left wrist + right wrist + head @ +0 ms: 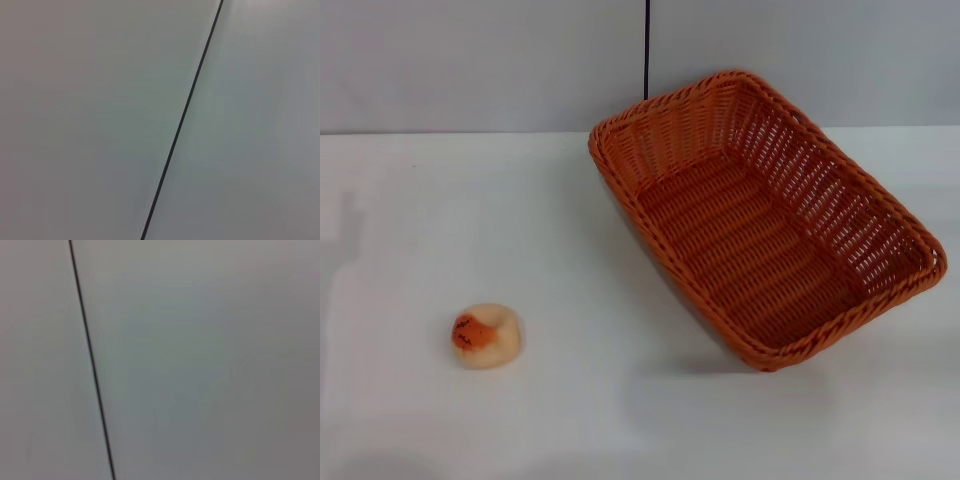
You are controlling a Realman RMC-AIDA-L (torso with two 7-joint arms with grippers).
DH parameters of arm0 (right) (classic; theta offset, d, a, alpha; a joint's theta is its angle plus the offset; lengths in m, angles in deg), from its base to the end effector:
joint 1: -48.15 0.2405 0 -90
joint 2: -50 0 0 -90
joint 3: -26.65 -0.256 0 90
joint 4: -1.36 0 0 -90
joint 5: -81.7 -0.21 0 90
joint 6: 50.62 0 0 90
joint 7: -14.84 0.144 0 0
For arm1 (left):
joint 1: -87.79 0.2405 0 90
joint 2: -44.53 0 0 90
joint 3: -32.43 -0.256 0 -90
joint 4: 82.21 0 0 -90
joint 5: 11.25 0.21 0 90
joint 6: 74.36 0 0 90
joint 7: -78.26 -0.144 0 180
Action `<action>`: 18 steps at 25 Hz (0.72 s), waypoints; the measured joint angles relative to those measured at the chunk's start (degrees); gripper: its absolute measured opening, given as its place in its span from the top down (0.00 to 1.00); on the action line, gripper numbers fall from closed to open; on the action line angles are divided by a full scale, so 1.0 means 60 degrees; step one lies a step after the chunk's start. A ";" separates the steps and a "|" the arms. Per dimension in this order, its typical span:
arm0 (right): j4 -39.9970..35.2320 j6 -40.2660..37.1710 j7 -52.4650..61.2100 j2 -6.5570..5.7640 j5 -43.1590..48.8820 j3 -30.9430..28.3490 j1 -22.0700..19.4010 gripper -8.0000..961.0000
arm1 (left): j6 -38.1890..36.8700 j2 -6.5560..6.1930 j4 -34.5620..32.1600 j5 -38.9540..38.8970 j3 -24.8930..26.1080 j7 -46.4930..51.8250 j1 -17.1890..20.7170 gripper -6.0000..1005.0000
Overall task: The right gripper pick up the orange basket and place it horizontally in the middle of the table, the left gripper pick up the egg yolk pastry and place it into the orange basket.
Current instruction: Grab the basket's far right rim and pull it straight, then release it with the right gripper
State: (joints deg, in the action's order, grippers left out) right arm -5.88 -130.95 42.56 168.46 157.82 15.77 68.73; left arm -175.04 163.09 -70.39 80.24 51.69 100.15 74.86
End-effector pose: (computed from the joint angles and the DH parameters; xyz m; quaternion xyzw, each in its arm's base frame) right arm 0.3943 0.2799 0.0874 -0.5224 0.2643 0.3722 0.7202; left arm -0.3428 0.2296 0.0396 -0.5079 -0.2230 -0.4988 0.6660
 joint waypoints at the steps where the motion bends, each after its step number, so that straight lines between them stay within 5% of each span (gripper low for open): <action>1: -0.0008 0.0000 0.0010 -0.0006 0.0000 0.0140 -0.0007 0.14 | 0.0001 0.0000 0.0002 0.0000 -0.0001 0.0000 0.0000 0.28; 12: -0.0284 -0.0089 0.1162 -0.0014 0.0000 0.0429 -0.0040 0.14 | 0.0009 -0.0002 -0.0017 0.0000 -0.0121 0.0000 -0.0006 0.28; 15: -0.1073 -0.0123 0.2909 -0.0032 0.0002 0.1658 -0.0171 0.15 | 0.0009 -0.0017 -0.0061 -0.0002 -0.0246 0.0000 0.0029 0.28; 17: -0.2372 -0.0332 0.5166 -0.0176 0.0041 0.3599 -0.0445 0.15 | 0.0009 -0.0025 -0.0085 0.0000 -0.0352 0.0000 0.0050 0.28; 18: -0.2372 -0.0332 0.5166 -0.0176 0.0041 0.3599 -0.0445 0.15 | 0.0009 -0.0025 -0.0085 0.0000 -0.0352 0.0000 0.0050 0.28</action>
State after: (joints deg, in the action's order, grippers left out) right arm -20.11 -132.94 73.56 167.41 158.06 37.36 66.06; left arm -174.98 162.94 -70.90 80.24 49.58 100.15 75.17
